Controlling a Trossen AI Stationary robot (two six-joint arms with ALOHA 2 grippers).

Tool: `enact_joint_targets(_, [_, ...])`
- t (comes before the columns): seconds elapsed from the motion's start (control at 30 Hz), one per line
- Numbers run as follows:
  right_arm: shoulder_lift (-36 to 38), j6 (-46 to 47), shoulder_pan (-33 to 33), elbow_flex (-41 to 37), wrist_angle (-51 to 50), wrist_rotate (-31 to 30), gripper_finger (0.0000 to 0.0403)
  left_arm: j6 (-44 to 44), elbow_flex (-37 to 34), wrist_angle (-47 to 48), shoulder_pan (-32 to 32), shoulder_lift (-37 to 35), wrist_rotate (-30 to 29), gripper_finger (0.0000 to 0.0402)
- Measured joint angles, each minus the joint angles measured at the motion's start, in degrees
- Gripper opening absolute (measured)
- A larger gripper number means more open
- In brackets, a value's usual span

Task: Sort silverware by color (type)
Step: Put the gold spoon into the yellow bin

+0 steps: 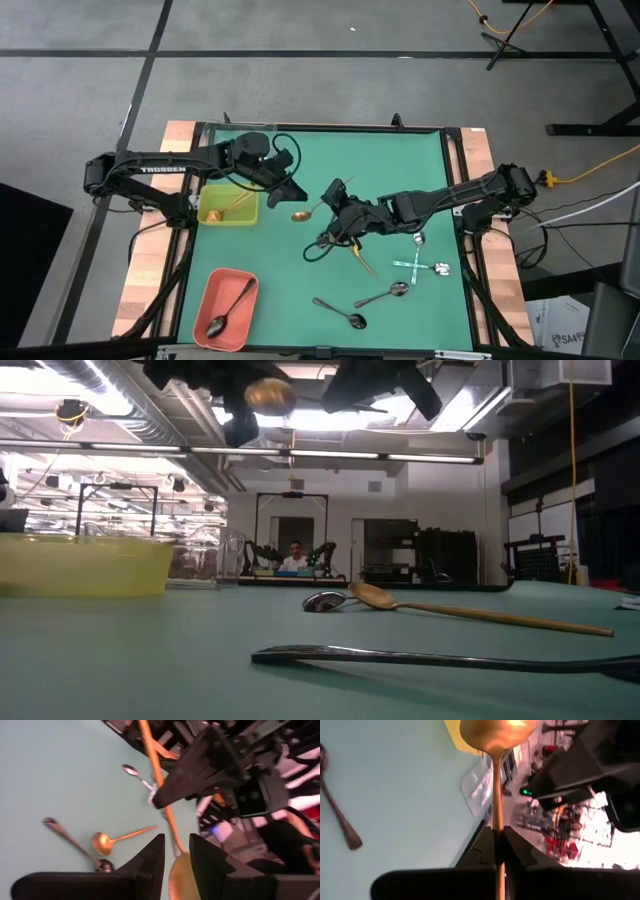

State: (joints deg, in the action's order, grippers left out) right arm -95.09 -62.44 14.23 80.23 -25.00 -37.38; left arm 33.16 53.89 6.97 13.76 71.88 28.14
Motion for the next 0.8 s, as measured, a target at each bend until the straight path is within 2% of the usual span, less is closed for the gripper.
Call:
enact_joint_targets(0.13, [0.0, -2.3, 0.0, 0.0, 2.9, 1.8, 0.0001, 2.3, 0.0, -0.7, 0.0, 0.0, 2.7, 0.0083])
enact_joint_targets(0.47, [0.0, -9.9, 0.0, 0.0, 9.1, 3.3, 0.0001, 4.3, 0.0, -0.6, 0.0, 0.0, 2.9, 0.0083])
enact_joint_targets(0.8, [0.0, -10.1, -1.2, 0.0, 12.2, 4.1, 0.0001, 5.5, 0.0, -0.6, -0.1, 0.0, 3.0, 0.0083])
